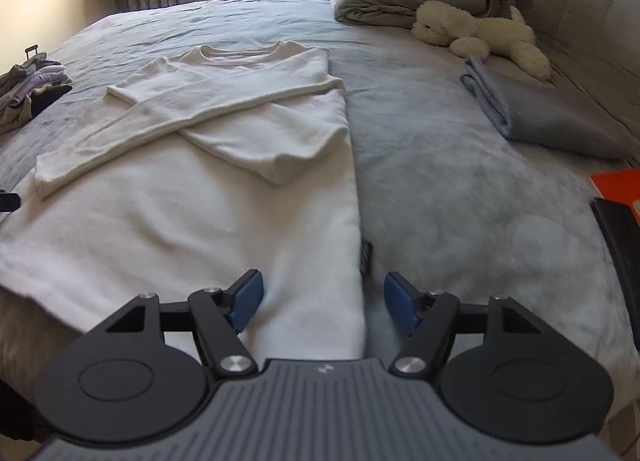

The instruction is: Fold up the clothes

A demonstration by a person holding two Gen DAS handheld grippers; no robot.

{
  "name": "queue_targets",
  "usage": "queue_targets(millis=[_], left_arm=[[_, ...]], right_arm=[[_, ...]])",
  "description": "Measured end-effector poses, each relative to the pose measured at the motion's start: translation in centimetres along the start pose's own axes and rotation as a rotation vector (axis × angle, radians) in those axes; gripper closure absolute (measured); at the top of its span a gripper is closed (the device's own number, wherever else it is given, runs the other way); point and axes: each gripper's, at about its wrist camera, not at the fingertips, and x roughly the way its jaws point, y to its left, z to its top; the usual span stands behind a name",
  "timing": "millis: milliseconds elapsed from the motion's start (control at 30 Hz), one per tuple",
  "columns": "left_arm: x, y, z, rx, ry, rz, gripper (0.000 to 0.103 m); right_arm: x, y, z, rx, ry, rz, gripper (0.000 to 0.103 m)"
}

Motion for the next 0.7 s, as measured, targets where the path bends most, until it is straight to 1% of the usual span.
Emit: queue_targets(millis=[100, 167, 233, 400, 700], left_arm=[[-1.0, 0.1, -0.9, -0.002, 0.0, 0.001, 0.045], [-1.6, 0.0, -1.6, 0.007, -0.002, 0.005, 0.045], [-2.2, -0.1, -2.3, 0.023, -0.005, 0.012, 0.045], [-3.2, 0.1, -3.3, 0.031, -0.004, 0.004, 0.044], [-4.0, 0.4, -3.9, 0.011, -0.005, -0.005, 0.044]], right_arm=[[-0.5, 0.0, -0.5, 0.004, 0.0, -0.004, 0.036], [-0.9, 0.0, -0.6, 0.0, -0.002, 0.0, 0.048], [-1.2, 0.0, -0.8, 0.004, -0.006, 0.006, 0.051], [-1.6, -0.2, -1.2, 0.031, 0.0, 0.011, 0.051], [-2.7, -0.6, -1.9, 0.092, 0.016, 0.03, 0.052]])
